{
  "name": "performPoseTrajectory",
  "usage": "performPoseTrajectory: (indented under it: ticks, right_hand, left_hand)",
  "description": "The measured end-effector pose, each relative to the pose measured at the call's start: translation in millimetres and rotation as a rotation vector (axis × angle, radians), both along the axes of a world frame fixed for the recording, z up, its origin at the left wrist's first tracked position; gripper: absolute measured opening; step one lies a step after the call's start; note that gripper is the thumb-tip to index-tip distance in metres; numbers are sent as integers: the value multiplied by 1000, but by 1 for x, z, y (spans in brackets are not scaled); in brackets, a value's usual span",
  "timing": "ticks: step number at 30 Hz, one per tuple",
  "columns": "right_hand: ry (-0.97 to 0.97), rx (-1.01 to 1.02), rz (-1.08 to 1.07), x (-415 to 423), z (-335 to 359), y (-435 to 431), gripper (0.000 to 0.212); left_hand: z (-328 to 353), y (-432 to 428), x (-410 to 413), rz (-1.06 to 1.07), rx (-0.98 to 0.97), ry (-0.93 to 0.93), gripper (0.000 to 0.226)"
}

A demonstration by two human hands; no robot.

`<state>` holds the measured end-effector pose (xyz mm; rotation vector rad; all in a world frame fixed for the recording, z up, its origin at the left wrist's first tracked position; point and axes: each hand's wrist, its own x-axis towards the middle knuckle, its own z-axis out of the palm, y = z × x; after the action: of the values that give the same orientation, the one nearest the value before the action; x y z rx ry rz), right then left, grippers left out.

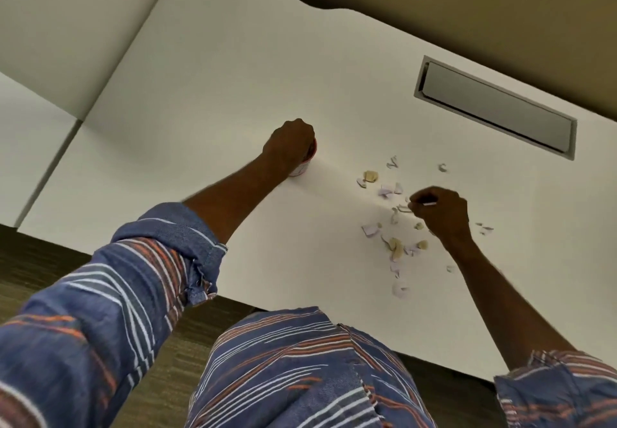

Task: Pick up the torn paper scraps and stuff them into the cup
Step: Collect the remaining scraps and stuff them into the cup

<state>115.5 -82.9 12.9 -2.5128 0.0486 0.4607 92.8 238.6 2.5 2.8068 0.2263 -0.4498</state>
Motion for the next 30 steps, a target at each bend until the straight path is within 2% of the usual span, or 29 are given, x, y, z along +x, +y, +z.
performPoseTrajectory:
  ticks: [5, 8, 11, 13, 16, 19, 22, 26, 28, 30]
  right_hand:
    - [78, -51, -89, -39, -18, -52, 16]
    - [199, -90, -65, -68, -31, -71, 33]
    - [410, -89, -63, -100, -47, -74, 57]
    - [450, -88, -38, -113, -58, -68, 66]
    - [334, -15, -88, -114, -71, -51, 60]
    - [169, 106, -220, -95, -78, -36, 53]
    - [-32, 134, -256, -67, -76, -34, 43]
    - [-295, 172, -282, -40, -69, -78, 30]
    - [-372, 103, -264, -34, -71, -118, 35]
    - [-312, -10, -264, -32, -78, -161, 54]
  left_hand:
    - [4, 1, 6, -36, 55, -16, 21]
    - [18, 7, 9, -19, 38, -56, 21]
    - [32, 11, 10, 64, -108, -137, 24]
    - [39, 2, 4, 106, -235, -239, 23]
    - [40, -38, -14, 46, -388, -288, 19]
    - [15, -94, -35, -58, -519, -182, 25]
    - [-23, -146, -58, -153, -500, -49, 47]
    - [-64, -188, -76, -129, -382, 45, 72]
    - [-76, -200, -78, -63, -362, 35, 79]
    - [-84, -207, -75, 9, -368, 20, 80]
